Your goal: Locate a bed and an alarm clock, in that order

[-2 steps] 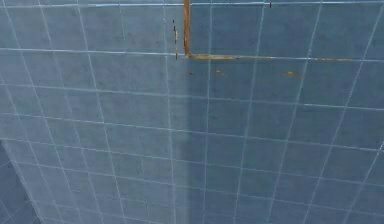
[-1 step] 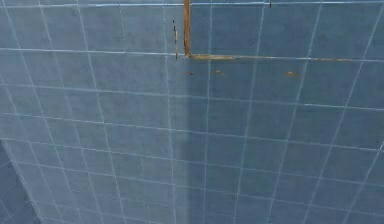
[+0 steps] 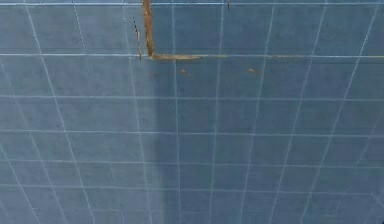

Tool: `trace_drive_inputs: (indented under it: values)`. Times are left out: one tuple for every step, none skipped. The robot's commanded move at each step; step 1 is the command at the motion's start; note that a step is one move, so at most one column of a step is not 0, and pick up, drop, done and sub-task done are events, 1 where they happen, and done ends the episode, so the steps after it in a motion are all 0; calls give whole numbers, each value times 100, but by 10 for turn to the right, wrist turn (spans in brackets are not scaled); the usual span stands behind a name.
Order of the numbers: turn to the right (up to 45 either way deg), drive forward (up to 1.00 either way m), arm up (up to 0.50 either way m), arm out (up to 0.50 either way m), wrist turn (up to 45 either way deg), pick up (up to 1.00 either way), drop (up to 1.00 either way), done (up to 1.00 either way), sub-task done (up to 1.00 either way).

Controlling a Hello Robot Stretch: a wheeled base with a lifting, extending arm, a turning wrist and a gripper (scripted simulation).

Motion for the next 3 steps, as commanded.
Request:
trace_drive_inputs:
  values:
    - [0, 5, 0, 0, 0, 0, 0, 0, 0]
    - [450, 0, 0, 0, 0, 0, 0, 0, 0]
    - [270, 0, 0, 0, 0, 0, 0, 0, 0]
